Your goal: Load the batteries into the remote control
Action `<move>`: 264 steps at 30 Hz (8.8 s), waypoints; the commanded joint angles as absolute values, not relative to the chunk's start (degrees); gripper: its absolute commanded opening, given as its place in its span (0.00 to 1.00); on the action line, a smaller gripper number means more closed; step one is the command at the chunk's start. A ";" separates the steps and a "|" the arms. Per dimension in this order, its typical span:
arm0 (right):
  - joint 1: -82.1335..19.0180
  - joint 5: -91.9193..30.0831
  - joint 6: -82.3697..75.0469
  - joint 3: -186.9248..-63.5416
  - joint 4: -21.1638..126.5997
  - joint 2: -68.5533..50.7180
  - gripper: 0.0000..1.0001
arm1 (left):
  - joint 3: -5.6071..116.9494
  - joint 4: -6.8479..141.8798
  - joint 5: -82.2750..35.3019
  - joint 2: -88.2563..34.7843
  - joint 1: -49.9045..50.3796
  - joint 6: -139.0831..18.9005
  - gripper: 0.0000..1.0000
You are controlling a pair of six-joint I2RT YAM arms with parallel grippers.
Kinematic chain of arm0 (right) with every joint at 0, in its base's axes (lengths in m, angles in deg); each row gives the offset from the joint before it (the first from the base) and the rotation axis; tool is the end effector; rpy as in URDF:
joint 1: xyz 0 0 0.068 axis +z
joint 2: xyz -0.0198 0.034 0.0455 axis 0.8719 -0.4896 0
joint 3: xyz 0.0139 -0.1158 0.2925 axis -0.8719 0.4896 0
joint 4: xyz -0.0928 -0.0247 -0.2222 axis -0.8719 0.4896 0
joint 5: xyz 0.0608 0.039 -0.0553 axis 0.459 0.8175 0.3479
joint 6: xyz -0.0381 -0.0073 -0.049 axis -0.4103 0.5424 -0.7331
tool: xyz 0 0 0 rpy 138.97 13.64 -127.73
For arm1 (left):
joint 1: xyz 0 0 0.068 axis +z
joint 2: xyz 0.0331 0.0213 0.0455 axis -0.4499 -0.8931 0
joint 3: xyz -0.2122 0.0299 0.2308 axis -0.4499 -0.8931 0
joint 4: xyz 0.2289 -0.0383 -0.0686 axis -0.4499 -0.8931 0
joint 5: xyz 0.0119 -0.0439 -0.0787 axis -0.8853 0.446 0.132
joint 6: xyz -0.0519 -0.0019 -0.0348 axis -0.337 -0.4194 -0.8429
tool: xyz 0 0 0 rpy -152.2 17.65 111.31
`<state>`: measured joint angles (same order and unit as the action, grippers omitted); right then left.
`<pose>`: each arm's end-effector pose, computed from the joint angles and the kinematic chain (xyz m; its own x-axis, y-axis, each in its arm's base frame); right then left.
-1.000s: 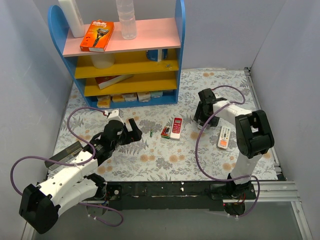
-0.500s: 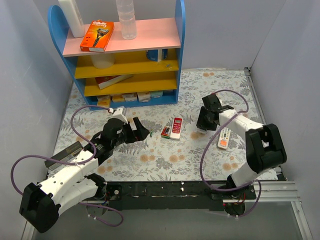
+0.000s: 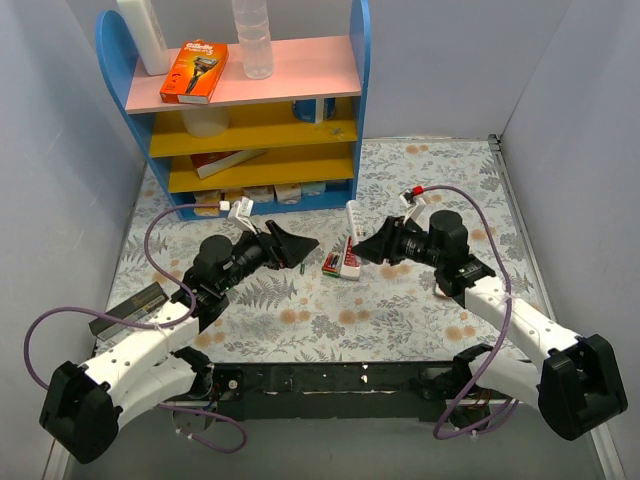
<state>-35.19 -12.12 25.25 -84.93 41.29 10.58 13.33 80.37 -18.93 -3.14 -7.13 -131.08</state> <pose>0.1838 0.1111 0.3074 -0.6461 0.2712 -0.7134 -0.4873 0.5729 0.6590 0.1434 -0.1089 0.3120 -0.7333 -0.6723 -0.1015 -0.0068 0.1565 -0.9877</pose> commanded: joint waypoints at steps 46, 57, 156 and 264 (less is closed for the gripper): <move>-19.99 -20.95 20.37 -107.23 52.03 6.25 0.87 | 22.17 69.12 -18.74 -6.44 -9.64 -108.03 0.00; -17.36 -24.23 24.94 -118.68 62.67 -6.31 0.86 | 25.42 61.19 -21.99 -8.54 -15.09 -98.00 0.00; -17.45 -2.78 -28.75 -107.42 49.04 3.79 0.87 | 11.89 76.22 6.66 -6.09 -1.56 -129.72 0.00; -15.51 -11.31 -12.32 -80.98 30.85 -8.34 0.13 | 16.99 58.21 -11.26 -19.80 -10.79 -118.56 0.00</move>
